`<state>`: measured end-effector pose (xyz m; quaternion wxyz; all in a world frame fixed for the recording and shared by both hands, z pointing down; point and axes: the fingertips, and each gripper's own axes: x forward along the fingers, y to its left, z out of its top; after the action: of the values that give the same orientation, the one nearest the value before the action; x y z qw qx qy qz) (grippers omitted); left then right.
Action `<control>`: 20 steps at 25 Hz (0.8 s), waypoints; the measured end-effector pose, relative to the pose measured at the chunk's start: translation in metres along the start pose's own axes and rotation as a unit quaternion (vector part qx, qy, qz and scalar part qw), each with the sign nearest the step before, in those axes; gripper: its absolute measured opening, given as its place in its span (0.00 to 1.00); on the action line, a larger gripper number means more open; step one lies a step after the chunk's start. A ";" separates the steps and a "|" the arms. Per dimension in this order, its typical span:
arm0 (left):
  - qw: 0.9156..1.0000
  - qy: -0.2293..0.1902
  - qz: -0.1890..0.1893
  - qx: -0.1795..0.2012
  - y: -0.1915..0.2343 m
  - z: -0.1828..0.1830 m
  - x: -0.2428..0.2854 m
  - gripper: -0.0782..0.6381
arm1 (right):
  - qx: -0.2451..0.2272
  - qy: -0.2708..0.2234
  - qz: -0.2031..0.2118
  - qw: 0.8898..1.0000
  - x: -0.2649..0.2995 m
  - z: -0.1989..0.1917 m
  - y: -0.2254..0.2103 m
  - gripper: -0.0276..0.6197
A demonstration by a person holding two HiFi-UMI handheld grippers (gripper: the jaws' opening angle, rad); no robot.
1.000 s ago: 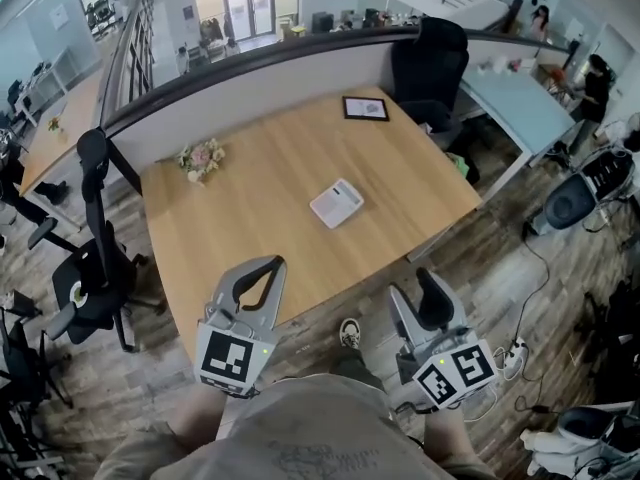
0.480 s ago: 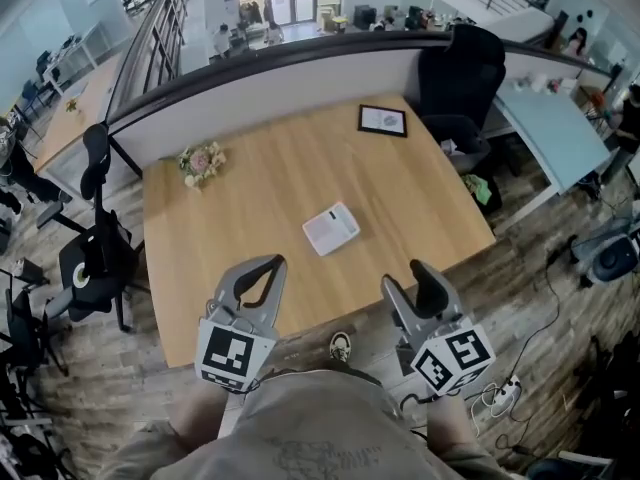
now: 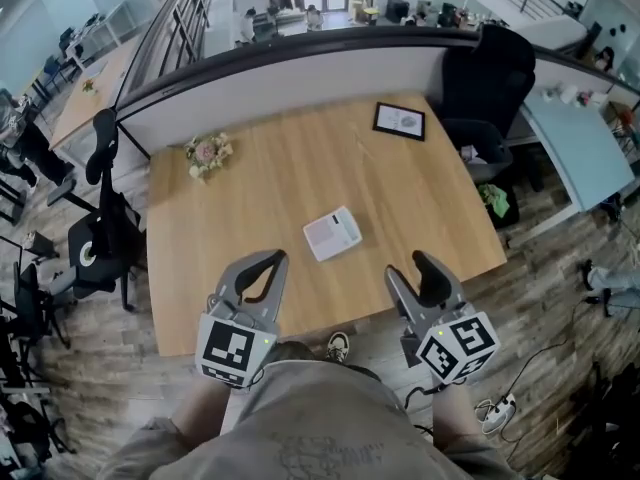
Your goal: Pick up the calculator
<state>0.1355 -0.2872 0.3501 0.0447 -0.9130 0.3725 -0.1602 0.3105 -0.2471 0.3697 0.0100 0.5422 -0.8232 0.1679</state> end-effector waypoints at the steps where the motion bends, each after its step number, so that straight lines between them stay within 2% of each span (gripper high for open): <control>1: 1.000 0.005 0.002 -0.005 0.001 -0.002 0.001 0.11 | 0.004 0.002 0.004 1.000 0.003 -0.001 -0.002 0.37; 10: 0.999 0.023 0.005 -0.026 0.021 -0.019 0.016 0.11 | 0.050 0.033 0.018 0.998 0.034 -0.022 -0.014 0.37; 20: 0.998 0.044 0.005 -0.047 0.043 -0.047 0.043 0.11 | 0.039 0.090 0.014 0.995 0.098 -0.057 -0.046 0.37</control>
<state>0.1203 -0.3458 0.3972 -0.0141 -0.9045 0.3856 -0.1817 0.3014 -0.3343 0.4550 0.0605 0.5133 -0.8194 0.2480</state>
